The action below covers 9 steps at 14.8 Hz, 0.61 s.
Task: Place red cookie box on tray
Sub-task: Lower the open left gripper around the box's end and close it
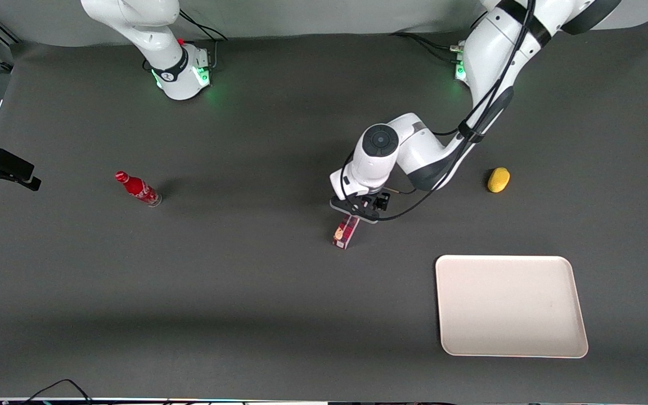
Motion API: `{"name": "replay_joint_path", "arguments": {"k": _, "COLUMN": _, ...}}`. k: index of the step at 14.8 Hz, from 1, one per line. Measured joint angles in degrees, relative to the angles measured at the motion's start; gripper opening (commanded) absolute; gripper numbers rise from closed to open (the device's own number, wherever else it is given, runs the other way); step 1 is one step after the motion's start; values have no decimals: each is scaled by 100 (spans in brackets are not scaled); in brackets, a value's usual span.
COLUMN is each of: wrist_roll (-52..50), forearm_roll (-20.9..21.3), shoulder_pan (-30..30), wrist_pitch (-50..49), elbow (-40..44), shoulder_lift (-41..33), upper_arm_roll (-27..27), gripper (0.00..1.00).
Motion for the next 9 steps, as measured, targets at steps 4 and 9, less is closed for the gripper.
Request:
{"name": "replay_joint_path", "arguments": {"k": 4, "wrist_roll": -217, "forearm_roll": 340, "shoulder_pan": -50, "wrist_pitch": 111, "elbow": 0, "shoulder_lift": 217, "upper_arm_roll": 0, "gripper": 100}}
{"name": "replay_joint_path", "arguments": {"k": 9, "wrist_roll": -232, "forearm_roll": 487, "shoulder_pan": -48, "wrist_pitch": 150, "elbow": 4, "shoulder_lift": 326, "upper_arm_roll": 4, "gripper": 47}}
